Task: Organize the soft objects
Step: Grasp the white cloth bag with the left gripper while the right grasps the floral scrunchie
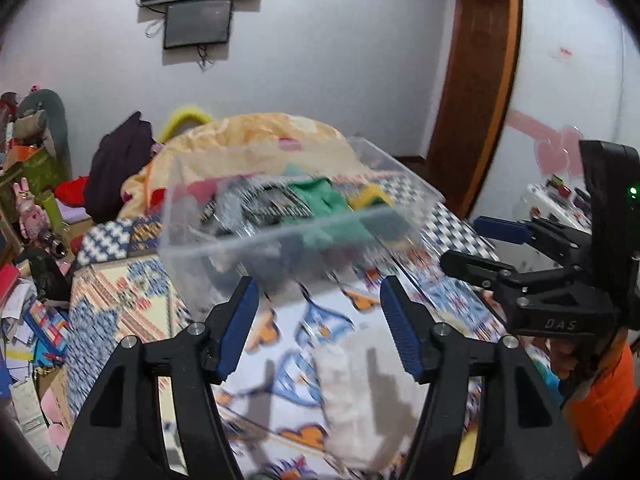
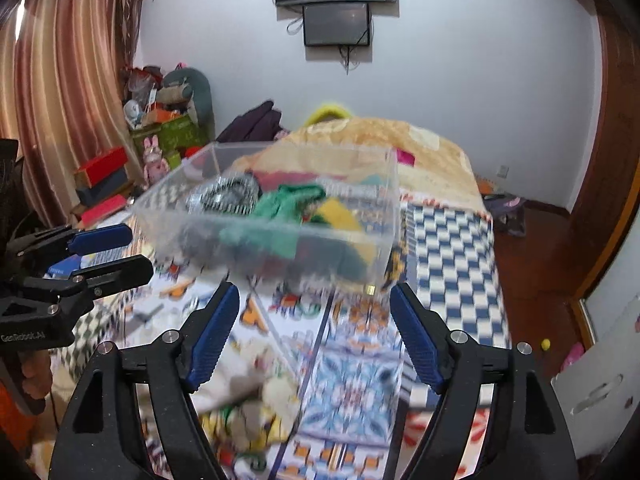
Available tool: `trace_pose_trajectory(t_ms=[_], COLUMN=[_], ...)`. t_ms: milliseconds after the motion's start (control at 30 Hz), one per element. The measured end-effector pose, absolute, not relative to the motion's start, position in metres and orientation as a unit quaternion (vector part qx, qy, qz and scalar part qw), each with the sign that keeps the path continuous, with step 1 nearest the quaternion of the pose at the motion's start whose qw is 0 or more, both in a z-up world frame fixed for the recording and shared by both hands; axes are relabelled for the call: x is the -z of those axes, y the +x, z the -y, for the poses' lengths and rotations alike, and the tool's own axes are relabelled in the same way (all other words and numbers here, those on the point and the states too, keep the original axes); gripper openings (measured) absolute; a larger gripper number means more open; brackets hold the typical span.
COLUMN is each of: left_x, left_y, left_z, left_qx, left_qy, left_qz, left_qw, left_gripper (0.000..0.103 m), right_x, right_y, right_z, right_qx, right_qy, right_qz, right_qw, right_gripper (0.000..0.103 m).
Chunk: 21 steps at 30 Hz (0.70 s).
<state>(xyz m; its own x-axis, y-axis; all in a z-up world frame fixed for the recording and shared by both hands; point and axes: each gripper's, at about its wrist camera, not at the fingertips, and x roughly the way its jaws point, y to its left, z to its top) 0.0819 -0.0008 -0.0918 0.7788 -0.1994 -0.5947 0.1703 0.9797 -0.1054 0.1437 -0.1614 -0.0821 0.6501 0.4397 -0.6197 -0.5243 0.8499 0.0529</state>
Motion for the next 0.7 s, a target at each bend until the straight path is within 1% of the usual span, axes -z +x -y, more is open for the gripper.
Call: trace_pose_trajectory(t_ms=[167, 333, 633, 700], left_x=[0.109, 0.127, 0.141, 0.144], left_y=[0.07, 0.061, 0.046, 0.046], left_z=[0.01, 0.015, 0.016, 0.017], left_qx=[0.112, 0.122, 0.14, 0.138], left_qy=[-0.022, -0.027, -0.031, -0.028], left_qz=[-0.341, -0.372, -0.378, -0.381], left_qw=[0.933, 0.92, 0.915, 0.914], left_gripper=[0.066, 0.067, 0.068, 0.068], right_x=[0.094, 0.107, 0.134, 0.137], right_y=[0.124, 0.111, 0.095, 0.095], right_z=[0.16, 0.154, 0.151, 0.15], right_qx=[-0.288, -0.303, -0.319, -0.317], right_qy=[-0.079, -0.092, -0.085, -0.085], right_qz=[-0.335, -0.345, -0.381, -0.383], right_qw=[0.894, 0.884, 0.864, 0.863], right_gripper=[0.075, 0.075, 0.075, 0.072])
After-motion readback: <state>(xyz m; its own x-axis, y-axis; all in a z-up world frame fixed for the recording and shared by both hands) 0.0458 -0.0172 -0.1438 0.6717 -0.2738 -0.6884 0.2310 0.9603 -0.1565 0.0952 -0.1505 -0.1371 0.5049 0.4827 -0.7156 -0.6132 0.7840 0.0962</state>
